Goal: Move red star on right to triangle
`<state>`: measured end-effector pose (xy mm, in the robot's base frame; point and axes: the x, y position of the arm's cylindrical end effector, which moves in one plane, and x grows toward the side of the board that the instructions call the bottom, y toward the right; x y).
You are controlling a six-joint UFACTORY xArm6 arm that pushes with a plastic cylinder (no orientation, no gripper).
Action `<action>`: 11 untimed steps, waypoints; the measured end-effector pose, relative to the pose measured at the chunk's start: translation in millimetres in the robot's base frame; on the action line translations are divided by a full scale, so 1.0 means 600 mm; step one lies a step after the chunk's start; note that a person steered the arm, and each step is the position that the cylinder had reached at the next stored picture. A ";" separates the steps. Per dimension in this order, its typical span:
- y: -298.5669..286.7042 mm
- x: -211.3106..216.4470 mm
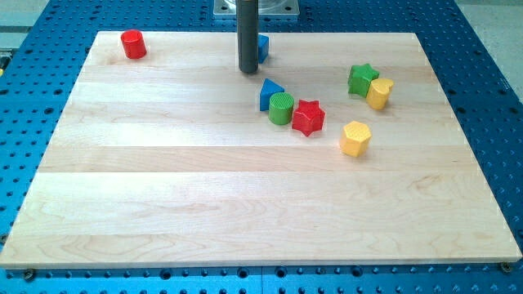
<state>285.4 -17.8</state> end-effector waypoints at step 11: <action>0.309 0.086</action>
